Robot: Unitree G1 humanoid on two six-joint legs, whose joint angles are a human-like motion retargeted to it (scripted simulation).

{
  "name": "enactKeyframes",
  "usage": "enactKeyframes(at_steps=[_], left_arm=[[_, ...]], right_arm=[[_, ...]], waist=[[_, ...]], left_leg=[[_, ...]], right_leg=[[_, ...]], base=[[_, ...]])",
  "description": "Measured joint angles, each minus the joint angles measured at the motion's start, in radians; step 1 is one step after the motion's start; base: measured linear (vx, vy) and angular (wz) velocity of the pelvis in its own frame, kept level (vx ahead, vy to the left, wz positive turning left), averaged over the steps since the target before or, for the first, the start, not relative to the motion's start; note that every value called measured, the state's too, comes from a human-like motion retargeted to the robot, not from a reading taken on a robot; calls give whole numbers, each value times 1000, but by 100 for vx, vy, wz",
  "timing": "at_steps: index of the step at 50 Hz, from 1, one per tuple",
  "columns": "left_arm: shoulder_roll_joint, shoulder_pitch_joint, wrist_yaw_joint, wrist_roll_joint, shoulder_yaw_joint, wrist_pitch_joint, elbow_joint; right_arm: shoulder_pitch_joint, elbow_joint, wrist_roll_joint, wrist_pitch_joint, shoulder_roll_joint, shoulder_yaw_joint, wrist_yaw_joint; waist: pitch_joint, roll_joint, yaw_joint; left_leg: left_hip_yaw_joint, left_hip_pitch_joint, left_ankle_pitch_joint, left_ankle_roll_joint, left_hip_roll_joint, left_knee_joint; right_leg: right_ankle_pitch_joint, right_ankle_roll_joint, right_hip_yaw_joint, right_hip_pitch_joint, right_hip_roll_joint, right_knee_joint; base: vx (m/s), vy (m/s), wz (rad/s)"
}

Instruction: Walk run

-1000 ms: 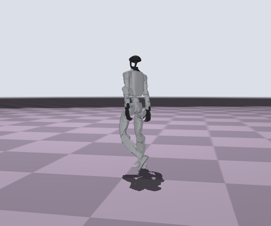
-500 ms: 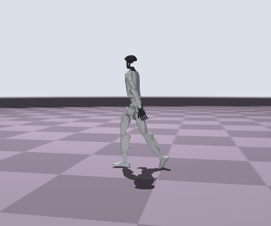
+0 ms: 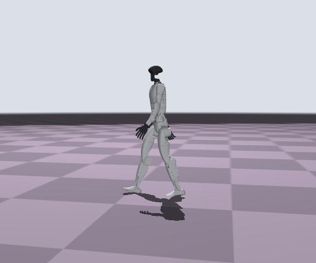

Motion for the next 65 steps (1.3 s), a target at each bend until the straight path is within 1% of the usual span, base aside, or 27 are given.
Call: enactKeyframes(at_steps=[3, 5, 6, 7, 8, 10, 12, 15, 17, 18, 20, 23, 28, 32, 35, 38, 40, 44, 45, 47, 48, 50, 55, 57, 60, 63, 65], left_arm=[[9, 35, 17, 12, 12, 9, 32], [11, 72, 29, 26, 17, 21, 70], [12, 96, 31, 37, 18, 31, 93], [11, 122, 34, 51, 20, 43, 117], [10, 152, 38, 69, 25, 60, 140], [-7, 212, 50, 105, 35, 94, 178], [-24, 252, 57, 103, 14, 106, 223], [-21, 313, 28, 124, -24, 111, 265], [-39, 382, 24, 186, -21, 130, 254], [-44, 417, 34, 221, -9, 136, 252], [-52, 467, 53, 263, 14, 145, 259], [-62, 526, 58, 270, 23, 155, 282], [-66, 589, 54, 266, 62, 192, 309], [-79, 612, 48, 229, 104, 204, 309], [-92, 616, 39, 213, 145, 188, 309], [-91, 609, 31, 208, 177, 189, 309], [-86, 601, 34, 200, 188, 200, 309], [-59, 529, 34, 138, 174, 207, 309], [-52, 501, 35, 120, 163, 206, 309], [-45, 430, 33, 86, 144, 196, 299], [-43, 398, 32, 70, 142, 189, 279], [-50, 337, 26, 41, 127, 166, 232], [-45, 204, 19, -4, 33, 82, 100], [-30, 156, 10, 6, 3, 54, 58], [7, 82, -11, 28, -38, 21, 15], [43, 31, -10, 46, -67, 2, -4], [53, 16, 10, 53, -73, -2, -6]], right_arm=[[-31, 0, -18, -1, -25, 5, -32], [-51, 0, -19, -12, -42, -12, -62], [-55, -1, -13, -23, -50, -24, -71], [-60, -1, -4, -35, -58, -34, -78], [-65, -1, 10, -46, -66, -42, -78], [-87, -2, 53, -49, -84, -61, -57], [-132, -10, 94, -41, -126, -80, -15], [-197, -26, 155, -48, -159, -79, 29], [-225, -58, 175, -54, -156, -70, 34], [-233, -82, 175, -61, -145, -65, 33], [-255, -132, 169, -83, -140, -44, 33], [-285, -200, 159, -135, -151, 2, 24], [-313, -269, 137, -215, -177, 65, 7], [-337, -263, 110, -221, -194, 90, 9], [-342, -236, 68, -198, -192, 91, 12], [-313, -199, 15, -182, -172, 83, -7], [-272, -169, -21, -172, -151, 70, -38], [-198, -71, -29, -137, -107, 74, -131], [-186, -40, -21, -128, -105, 77, -147], [-174, -2, -25, -94, -105, 70, -141], [-168, -1, -33, -75, -94, 68, -130], [-154, 0, -54, -56, -82, 54, -116], [-102, -19, -51, -81, -62, 31, -134], [-80, -21, -39, -78, -58, 26, -136], [-60, -6, -9, -66, -54, 22, -125], [-42, 0, 12, -53, -47, 25, -102], [-32, 0, 9, -46, -44, 29, -91]], waist=[[-17, 4, -1], [-41, 21, -19], [-51, 28, -37], [-60, 40, -59], [-65, 61, -89], [-74, 85, -90], [-71, 69, -93], [-70, 6, -86], [-60, 7, -68], [-51, 11, -58], [-35, -5, -24], [-26, -45, 70], [-1, -34, 136], [8, -58, 194], [4, -93, 226], [-19, -110, 260], [-46, -123, 282], [-64, -124, 262], [-59, -110, 248], [-44, -111, 219], [-56, -77, 231], [-62, -33, 234], [-57, 48, 94], [-53, 47, 56], [-36, 15, 21], [-21, -3, 7], [-22, 0, 5]], left_leg=[[-1, 40, 37, -61, 8, -4], [-22, 49, 90, -123, 24, 11], [-47, 53, 133, -165, 26, 31], [-79, 53, 186, -212, 34, 56], [-122, 48, 259, -270, 50, 93], [-93, 24, 440, -412, 94, 185], [37, -65, 597, -415, 22, 360], [165, -191, 755, -415, 1, 614], [61, -273, 662, -415, 14, 720], [34, -318, 588, -415, 62, 776], [131, -408, 459, -333, 169, 824], [256, -523, 336, -230, 211, 735], [238, -636, 291, -124, 177, 352], [295, -687, 208, -47, 153, 58], [309, -684, 180, -16, 118, -72], [397, -659, 239, 1, 150, 4], [379, -645, 319, -9, 150, 34], [208, -623, 250, 47, 99, 147], [208, -592, 218, 58, 99, 164], [236, -515, 178, 66, 75, 164], [210, -496, 168, 57, 110, 150], [186, -452, 143, 47, 133, 139], [116, -312, 130, 35, 113, 64], [96, -261, 115, 32, 87, 45], [75, -173, 85, 22, 37, 23], [51, -85, 57, 2, 21, 7], [53, -36, 44, -22, 39, -4]], right_leg=[[-5, -57, -120, -14, 21, -10], [22, -169, -166, -19, 40, 45], [55, -158, -211, -17, 27, 67], [82, -151, -180, -14, 36, 87], [94, -155, 1, -6, 87, 104], [80, -204, 66, -23, 115, 179], [16, -224, 72, -38, 19, 267], [-44, -285, -10, 14, -67, 303], [-75, -350, 85, 87, 51, 268], [-66, -376, 70, 137, 91, 226], [-61, -397, 22, 210, 98, 177], [-64, -435, 78, 283, 130, 131], [-101, -457, 47, 416, 181, 75], [-126, -464, 31, 505, 184, 60], [-110, -449, 18, 558, 161, 71], [-22, -403, 29, 601, 161, 114], [102, -355, 5, 619, 145, 154], [462, -223, -1, 579, 142, 384], [515, -205, 17, 544, 171, 495], [515, -161, 24, 450, 188, 752], [515, -165, 20, 424, 221, 734], [421, -204, 7, 352, 241, 766], [119, -181, -37, 177, 179, 705], [83, -139, -38, 139, 114, 573], [73, -122, -38, 100, 10, 354], [16, -153, 22, 64, -17, 148], [-14, -125, 118, 51, 3, 8]], base=[[78, -26, 11], [100, -33, 63], [102, -35, 95], [116, -45, 124], [118, -48, 104], [94, -20, 46], [78, 43, 35], [87, -21, 15], [81, -81, -29], [85, -80, -38], [86, -49, -64], [72, -12, -92], [83, -10, -6], [85, -9, -17], [100, -2, -28], [99, 3, -34], [142, 12, -20], [111, 2, 32], [105, -2, 93], [85, -4, 59], [86, -2, -27], [92, 2, -22], [75, 0, 140], [79, -11, 112], [81, -19, 88], [74, -24, 68], [90, -35, 49]])
